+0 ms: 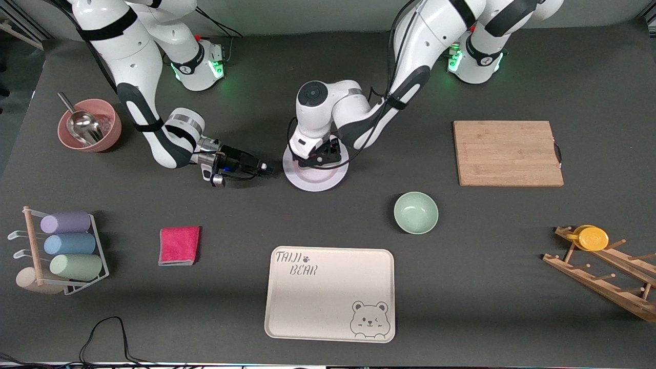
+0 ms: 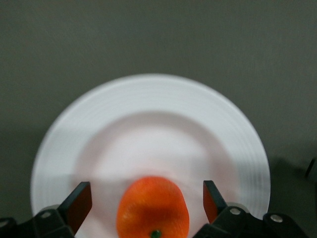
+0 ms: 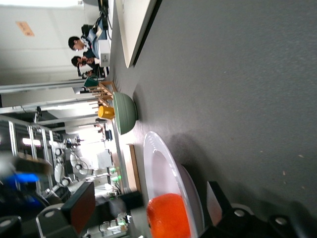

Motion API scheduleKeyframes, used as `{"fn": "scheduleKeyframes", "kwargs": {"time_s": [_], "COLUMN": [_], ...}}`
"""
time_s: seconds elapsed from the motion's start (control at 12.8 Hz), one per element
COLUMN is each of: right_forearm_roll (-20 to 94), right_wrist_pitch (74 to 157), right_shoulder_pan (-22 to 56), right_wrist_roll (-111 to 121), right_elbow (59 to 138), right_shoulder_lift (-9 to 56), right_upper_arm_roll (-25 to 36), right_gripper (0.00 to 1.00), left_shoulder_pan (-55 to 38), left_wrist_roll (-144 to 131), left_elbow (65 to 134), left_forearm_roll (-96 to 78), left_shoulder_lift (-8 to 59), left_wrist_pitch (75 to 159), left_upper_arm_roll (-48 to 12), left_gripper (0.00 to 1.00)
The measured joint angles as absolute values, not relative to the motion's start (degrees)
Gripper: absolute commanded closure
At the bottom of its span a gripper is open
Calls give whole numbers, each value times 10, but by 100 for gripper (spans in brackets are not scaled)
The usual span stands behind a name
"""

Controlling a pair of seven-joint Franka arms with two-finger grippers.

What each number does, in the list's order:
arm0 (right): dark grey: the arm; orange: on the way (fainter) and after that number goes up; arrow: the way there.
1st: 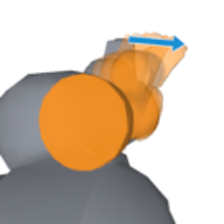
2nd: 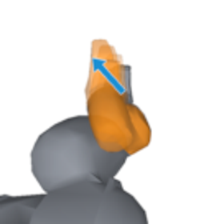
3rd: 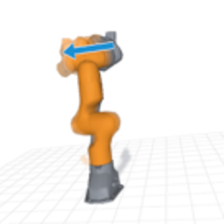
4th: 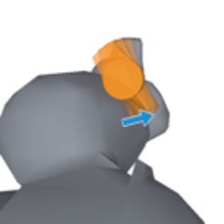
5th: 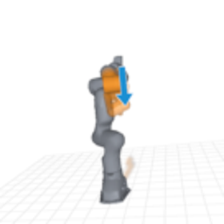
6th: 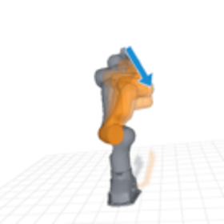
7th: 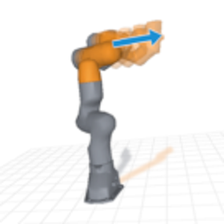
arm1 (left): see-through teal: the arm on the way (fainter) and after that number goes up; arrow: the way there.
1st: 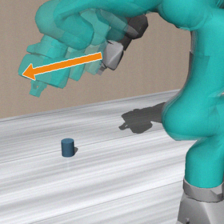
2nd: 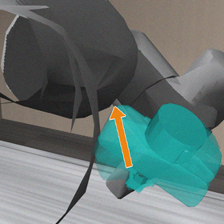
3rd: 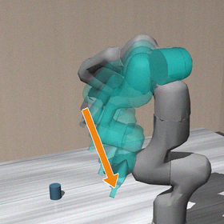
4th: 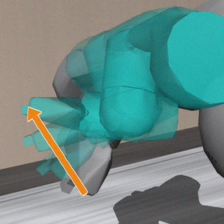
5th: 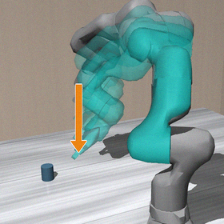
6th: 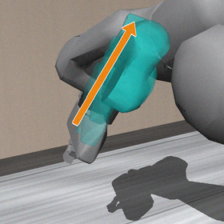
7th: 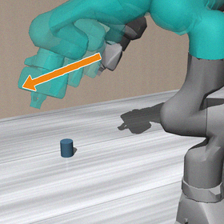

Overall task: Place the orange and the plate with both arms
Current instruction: 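Lower the orange onto the plate and open the left gripper, then withdraw the left gripper while the right gripper grips the plate rim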

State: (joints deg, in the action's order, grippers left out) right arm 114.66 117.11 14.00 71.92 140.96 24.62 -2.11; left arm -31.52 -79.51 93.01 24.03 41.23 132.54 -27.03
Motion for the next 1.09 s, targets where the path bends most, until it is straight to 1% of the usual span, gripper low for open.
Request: {"fn": "scheduleKeyframes", "kwargs": {"time_s": [0.23, 0.47, 0.62, 0.86, 1.09], "right_forearm_roll": [1147, 1147, 1147, 1153, 1179], "right_wrist_pitch": [1171, 1171, 1171, 1172, 1172], "right_shoulder_pan": [142, 158, 169, 175, 183], "right_wrist_roll": [760, 766, 782, 831, 866], "right_elbow": [1415, 1419, 1422, 1425, 1425], "right_shoulder_lift": [246, 246, 248, 255, 261], "right_upper_arm_roll": [-34, -36, -37, -37, -38], "right_gripper": [0, 0, 0, 0, 1], "left_shoulder_pan": [-255, -165, -95, 35, 156], "left_wrist_roll": [-728, -633, -551, -412, -290], "left_elbow": [915, 910, 910, 910, 911], "left_forearm_roll": [197, 125, 71, 28, 23], "left_shoulder_lift": [355, 271, 209, 119, 75], "left_wrist_pitch": [1237, 1127, 1059, 965, 916], "left_upper_arm_roll": [-308, -349, -356, -355, -352], "left_gripper": [0, 0, 0, 0, 0]}}
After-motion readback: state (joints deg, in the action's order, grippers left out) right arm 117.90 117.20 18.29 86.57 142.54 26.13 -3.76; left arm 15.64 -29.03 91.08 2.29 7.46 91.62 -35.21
